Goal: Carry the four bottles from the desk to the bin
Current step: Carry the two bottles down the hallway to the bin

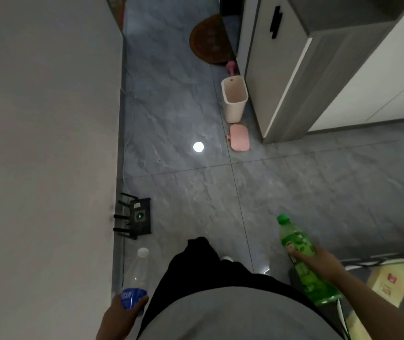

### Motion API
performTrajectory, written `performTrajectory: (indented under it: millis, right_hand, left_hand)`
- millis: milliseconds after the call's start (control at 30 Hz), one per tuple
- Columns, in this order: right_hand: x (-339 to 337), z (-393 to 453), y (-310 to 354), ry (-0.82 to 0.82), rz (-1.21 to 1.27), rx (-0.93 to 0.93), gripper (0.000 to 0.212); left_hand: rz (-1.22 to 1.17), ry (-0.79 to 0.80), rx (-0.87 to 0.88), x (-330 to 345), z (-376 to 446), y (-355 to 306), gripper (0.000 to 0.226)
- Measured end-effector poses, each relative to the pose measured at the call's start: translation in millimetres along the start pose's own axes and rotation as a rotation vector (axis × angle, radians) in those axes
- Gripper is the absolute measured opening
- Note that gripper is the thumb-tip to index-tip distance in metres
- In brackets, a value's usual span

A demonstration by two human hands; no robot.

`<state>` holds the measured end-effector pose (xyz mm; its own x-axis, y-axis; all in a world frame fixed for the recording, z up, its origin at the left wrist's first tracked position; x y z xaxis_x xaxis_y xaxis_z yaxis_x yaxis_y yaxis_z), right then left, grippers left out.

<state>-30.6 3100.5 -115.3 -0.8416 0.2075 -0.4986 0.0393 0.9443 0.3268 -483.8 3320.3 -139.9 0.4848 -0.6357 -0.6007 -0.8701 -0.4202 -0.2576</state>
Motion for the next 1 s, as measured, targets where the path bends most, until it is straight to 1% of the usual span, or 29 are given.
performTrajectory:
  millis: [67,133,200,267,300,333,467,600,667,733,800,900,1000]
  right_hand:
    - [-4,23,30,0.006,-0.009,0.006,0.059]
    - [-5,42,58,0.023,-0.023,0.022,0.062]
    - [-8,58,83,0.02,-0.028,0.039,0.061]
    - [-11,68,105,0.005,-0.031,0.051,0.052]
    - [-12,71,113,0.002,-0.033,0.064,0.046]
    - [-13,75,121,-0.002,-0.033,0.084,0.043]
    - [-19,93,143,0.015,-0.001,0.154,0.048]
    - [-27,114,178,0.027,0.039,0.217,0.041]
    - [-34,133,199,0.037,0.059,0.237,0.041]
    - [-47,158,226,0.031,0.057,0.246,0.048]
    - [-63,183,260,0.023,0.068,0.234,0.051]
    - [-87,214,319,0.001,0.088,0.175,0.05]
    - [-108,241,378,-0.016,0.123,0.117,0.054]
  left_hand:
    - [-0.008,0.016,-0.015,-9,23,-22,0.033]
    - [-0.01,0.014,-0.028,-24,48,-49,0.036]
    - [-0.015,0.001,-0.046,-42,75,-79,0.048]
    - [0.028,0.01,-0.039,-57,100,-109,0.062]
    - [0.037,0.01,-0.018,-67,110,-127,0.064]
    - [0.038,0.001,0.016,-76,122,-150,0.064]
    - [0.082,0.007,0.113,-110,163,-241,0.054]
    - [0.092,0.008,0.192,-132,204,-323,0.044]
    - [0.112,0.012,0.204,-137,224,-357,0.045]
    - [0.123,0.014,0.198,-142,241,-384,0.047]
    - [0.13,-0.003,0.171,-148,257,-405,0.053]
    - [0.161,-0.02,0.134,-158,277,-432,0.062]
    - [0.183,-0.026,0.093,-172,296,-455,0.062]
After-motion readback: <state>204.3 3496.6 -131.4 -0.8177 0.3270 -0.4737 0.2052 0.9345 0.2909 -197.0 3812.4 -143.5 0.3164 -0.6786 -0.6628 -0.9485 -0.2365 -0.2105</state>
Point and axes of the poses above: each hand's wrist, its own z-axis towards the middle knuckle, its own x-axis out of the palm, y = z × x, the point moved 7 cm from there along z, towards the middle knuckle, and after that the axes turned 2 degrees about z, right-handed, at the moved point
